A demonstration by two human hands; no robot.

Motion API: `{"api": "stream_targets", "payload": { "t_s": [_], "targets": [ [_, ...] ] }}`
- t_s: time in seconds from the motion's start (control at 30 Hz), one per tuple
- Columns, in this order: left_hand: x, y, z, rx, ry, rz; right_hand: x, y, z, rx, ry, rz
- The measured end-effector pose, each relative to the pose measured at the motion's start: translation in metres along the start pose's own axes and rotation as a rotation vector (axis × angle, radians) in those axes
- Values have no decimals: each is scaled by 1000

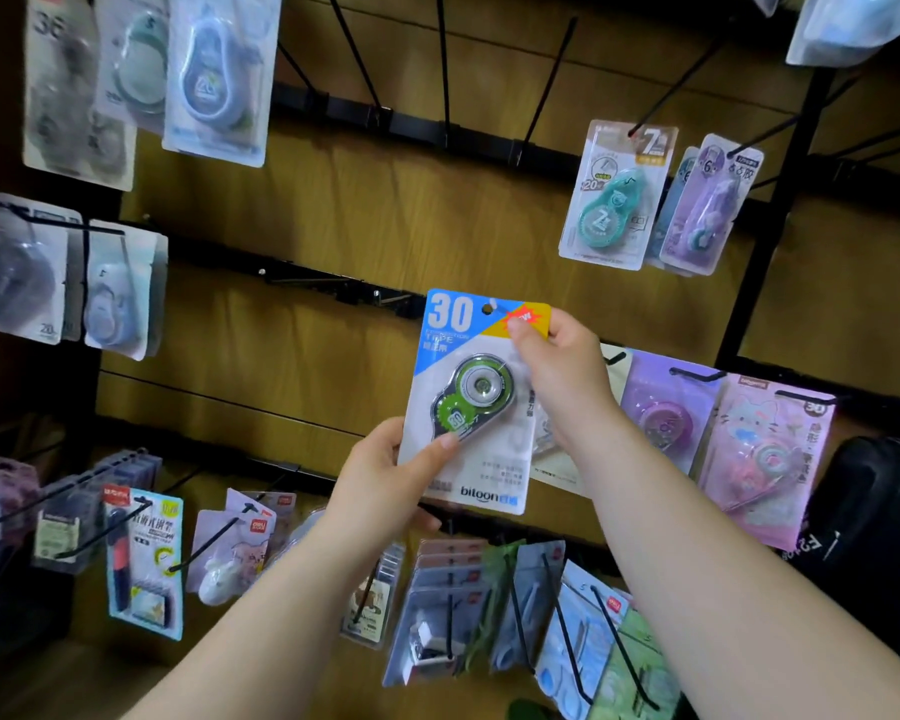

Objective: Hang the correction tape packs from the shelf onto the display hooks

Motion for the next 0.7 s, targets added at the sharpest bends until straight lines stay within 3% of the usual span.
{"api": "stream_targets", "payload": {
  "t_s": [0.3,0.7],
  "targets": [
    [-9,1,3,2,-70,14,16,3,5,-15,50,-21],
    [-32,-2,30,170,-105,222,41,5,17,14,85,-165]
  ]
}}
Point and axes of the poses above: each hand's wrist, its own z-axis towards the middle knuckle, its own y-axis out of the palm, x = y × z, the point moved 8 cm from there along z, towards the middle knuckle, and after that the axes turned 13 degrees about -y, right-handed, at the moved point
